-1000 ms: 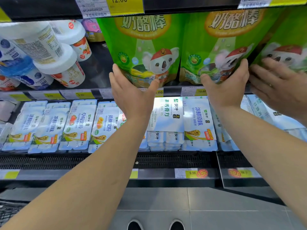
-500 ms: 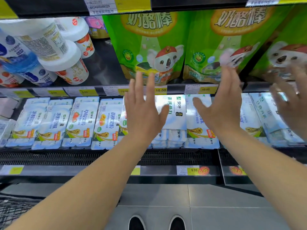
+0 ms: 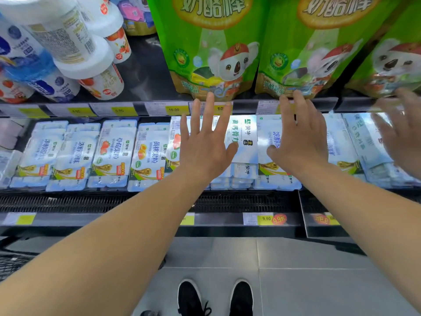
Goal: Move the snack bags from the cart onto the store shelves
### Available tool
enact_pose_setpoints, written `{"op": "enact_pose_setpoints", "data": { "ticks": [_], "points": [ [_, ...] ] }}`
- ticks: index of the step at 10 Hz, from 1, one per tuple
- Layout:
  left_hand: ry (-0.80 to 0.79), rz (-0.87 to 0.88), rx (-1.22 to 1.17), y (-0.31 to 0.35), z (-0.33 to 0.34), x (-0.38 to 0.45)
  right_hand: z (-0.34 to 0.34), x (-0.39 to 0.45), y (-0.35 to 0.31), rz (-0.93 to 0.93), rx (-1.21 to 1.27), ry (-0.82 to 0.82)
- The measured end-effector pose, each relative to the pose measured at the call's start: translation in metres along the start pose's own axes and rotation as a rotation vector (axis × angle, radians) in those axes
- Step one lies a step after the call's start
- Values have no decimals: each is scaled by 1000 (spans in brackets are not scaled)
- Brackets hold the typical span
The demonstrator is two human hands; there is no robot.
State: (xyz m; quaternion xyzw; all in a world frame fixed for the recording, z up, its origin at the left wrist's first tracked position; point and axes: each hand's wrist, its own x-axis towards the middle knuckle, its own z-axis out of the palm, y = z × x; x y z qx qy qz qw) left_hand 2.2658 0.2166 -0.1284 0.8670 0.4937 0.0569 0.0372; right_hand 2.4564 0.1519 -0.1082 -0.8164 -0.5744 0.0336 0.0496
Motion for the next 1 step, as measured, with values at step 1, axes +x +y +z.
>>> {"op": "enact_pose_setpoints", "data": {
  "ticks": [1],
  "points": [
    [-42, -14, -69, -2, -11, -4, -6, -7, -2, -19, 18, -3]
  ]
}}
